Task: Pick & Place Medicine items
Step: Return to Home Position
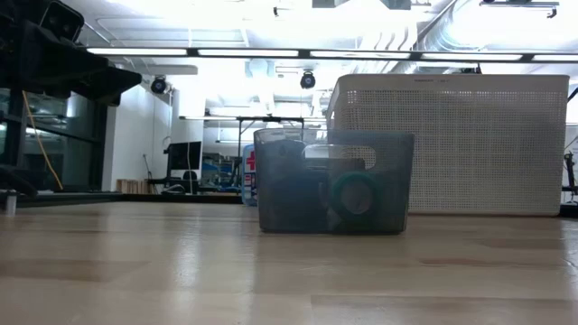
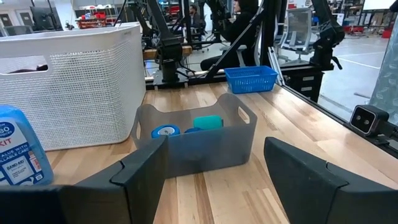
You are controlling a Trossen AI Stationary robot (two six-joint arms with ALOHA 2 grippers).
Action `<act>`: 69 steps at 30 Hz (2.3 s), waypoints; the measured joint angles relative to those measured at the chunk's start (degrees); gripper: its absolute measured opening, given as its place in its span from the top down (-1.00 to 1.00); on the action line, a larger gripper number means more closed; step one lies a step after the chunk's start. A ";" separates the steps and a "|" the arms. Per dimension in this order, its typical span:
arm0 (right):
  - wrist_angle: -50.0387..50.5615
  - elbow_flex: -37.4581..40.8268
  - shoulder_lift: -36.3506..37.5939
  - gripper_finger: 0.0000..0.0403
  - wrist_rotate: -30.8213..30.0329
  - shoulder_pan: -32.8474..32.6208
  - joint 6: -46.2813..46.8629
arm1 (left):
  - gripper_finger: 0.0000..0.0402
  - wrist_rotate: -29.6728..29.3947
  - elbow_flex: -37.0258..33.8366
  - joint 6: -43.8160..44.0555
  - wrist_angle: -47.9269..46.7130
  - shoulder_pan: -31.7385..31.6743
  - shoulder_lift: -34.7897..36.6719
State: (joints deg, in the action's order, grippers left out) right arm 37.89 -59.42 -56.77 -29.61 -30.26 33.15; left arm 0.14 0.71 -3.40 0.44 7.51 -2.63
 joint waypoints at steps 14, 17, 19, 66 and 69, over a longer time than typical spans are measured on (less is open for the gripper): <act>-0.01 0.01 0.00 0.20 -0.03 0.00 -1.92 | -0.28 0.00 0.00 -0.02 0.11 0.00 0.00; -0.02 0.00 0.00 0.20 -0.02 -0.02 -4.31 | -0.28 0.00 0.00 -0.02 0.12 0.00 0.00; 0.03 0.01 0.00 0.20 0.36 0.00 -4.46 | -0.28 0.00 0.00 -0.02 0.14 0.00 0.00; -20.62 17.11 26.42 0.20 22.46 18.17 -28.98 | -0.28 0.00 0.00 -0.04 0.20 0.02 0.00; -20.61 17.11 26.09 0.20 27.26 21.42 -29.84 | -0.28 0.00 0.00 -0.04 0.20 0.02 0.00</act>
State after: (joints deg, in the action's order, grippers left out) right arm 17.28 -42.30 -30.68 -2.35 -8.84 3.31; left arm 0.14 0.71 -3.44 0.64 7.53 -2.63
